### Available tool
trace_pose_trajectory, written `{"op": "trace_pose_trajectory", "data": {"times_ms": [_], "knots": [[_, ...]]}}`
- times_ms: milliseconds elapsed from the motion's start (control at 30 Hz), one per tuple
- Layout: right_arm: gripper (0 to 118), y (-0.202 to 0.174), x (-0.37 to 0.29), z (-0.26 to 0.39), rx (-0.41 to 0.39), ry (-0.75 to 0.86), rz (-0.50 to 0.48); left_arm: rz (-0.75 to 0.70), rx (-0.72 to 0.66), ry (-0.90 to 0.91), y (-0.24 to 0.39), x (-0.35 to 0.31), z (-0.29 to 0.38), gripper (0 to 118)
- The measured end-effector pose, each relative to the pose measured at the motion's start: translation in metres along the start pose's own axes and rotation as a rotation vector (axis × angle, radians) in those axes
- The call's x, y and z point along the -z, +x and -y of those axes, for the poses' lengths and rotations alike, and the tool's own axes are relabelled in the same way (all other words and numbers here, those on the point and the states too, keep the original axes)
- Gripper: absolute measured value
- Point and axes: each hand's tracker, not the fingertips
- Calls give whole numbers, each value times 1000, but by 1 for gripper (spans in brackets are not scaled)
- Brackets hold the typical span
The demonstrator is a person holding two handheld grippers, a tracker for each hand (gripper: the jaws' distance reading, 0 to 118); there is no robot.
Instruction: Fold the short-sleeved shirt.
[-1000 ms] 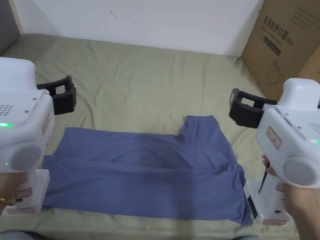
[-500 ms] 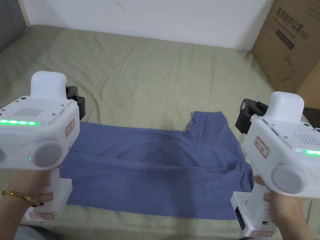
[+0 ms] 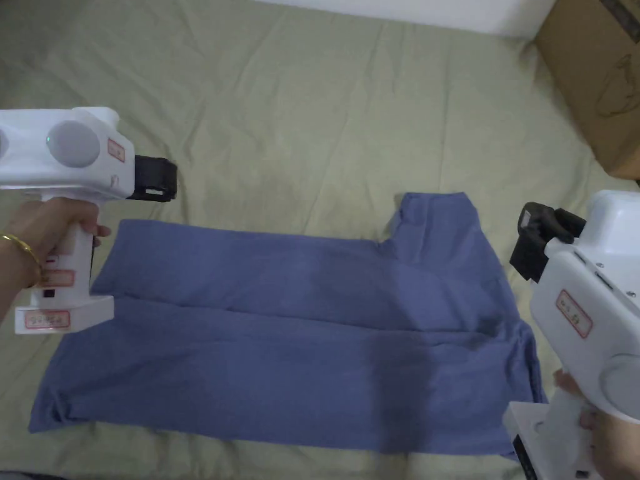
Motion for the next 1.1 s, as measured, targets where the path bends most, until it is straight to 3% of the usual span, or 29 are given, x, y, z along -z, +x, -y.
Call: {"op": "trace_pose_trajectory", "data": {"times_ms": [167,267,333,400,433,467,500,633,767,800,867,900,933,1000,1033,1100], "knots": [[0,6,33,15,7,-82,8,-89,0,-123,-10,58,0,110],[0,14,46,23,28,-111,11,-109,-33,-191,-16,80,7,93],[0,16,53,27,28,-127,24,-92,-77,-168,-18,84,13,68],[0,20,56,31,42,-136,26,-77,-67,-147,-14,82,19,56],[0,22,57,32,53,-145,29,-75,-27,-111,-12,78,20,39],[0,25,59,33,59,-150,29,-44,20,-97,-9,73,20,12],[0,26,59,33,61,-154,34,-18,42,-78,-8,67,21,1],[0,36,63,27,71,-168,29,-22,166,27,7,38,25,1],[0,49,79,6,84,-157,27,11,111,114,-3,7,26,1],[7,49,86,-2,78,-178,23,13,93,127,-5,1,27,1],[33,54,107,-12,47,-264,3,47,42,147,-10,-11,30,1],[41,56,116,-16,40,-308,-15,54,25,159,-13,-14,30,1],[41,60,131,-21,45,-349,-45,59,22,166,-14,-18,32,1],[101,62,160,-23,44,-479,-69,59,28,176,-12,-23,36,1],[111,63,175,-21,46,-528,-72,54,35,184,-10,-23,37,1],[113,66,201,-10,37,-595,-41,48,39,191,-7,-23,39,1]]}}
